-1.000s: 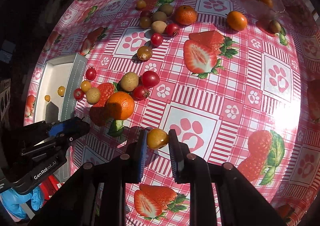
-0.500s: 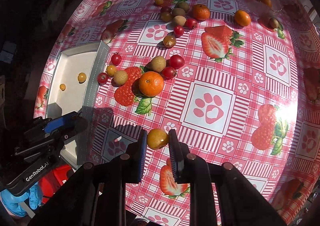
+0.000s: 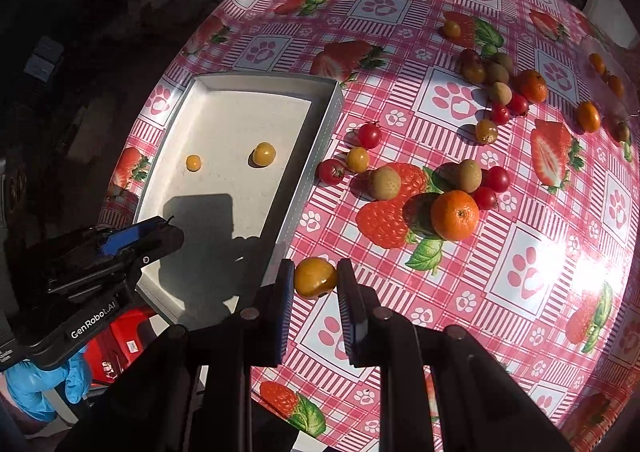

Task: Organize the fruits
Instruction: 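Carry both tomatoes into the white tray and open both tools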

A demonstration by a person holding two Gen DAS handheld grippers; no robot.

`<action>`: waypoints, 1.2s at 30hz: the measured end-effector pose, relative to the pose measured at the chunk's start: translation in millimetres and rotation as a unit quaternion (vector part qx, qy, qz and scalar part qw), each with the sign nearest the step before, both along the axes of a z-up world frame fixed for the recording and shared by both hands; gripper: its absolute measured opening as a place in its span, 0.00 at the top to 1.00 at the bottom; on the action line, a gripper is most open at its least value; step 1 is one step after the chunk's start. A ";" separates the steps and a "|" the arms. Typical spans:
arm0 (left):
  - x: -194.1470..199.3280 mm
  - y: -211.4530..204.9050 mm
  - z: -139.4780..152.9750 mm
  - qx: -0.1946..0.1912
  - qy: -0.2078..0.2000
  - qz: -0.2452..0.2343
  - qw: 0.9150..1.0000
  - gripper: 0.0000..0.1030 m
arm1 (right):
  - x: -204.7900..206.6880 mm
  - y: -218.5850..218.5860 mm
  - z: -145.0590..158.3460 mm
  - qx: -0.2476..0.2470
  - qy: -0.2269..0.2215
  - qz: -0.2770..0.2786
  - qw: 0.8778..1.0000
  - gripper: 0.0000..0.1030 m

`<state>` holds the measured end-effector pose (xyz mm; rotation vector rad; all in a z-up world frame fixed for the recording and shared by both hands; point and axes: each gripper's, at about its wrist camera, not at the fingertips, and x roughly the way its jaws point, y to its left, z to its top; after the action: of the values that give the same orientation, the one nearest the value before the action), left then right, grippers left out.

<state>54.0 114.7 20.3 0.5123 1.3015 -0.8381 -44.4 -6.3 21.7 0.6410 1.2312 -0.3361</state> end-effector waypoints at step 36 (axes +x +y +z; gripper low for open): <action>37.2 39.1 -71.1 0.073 -0.019 0.016 0.997 0.12 | 132.3 67.2 -84.0 0.015 0.082 0.114 0.990 0.30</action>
<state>91.2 153.8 -50.8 0.6177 1.3384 -0.7064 88.0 60.9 -62.3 0.4988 1.4553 -0.1823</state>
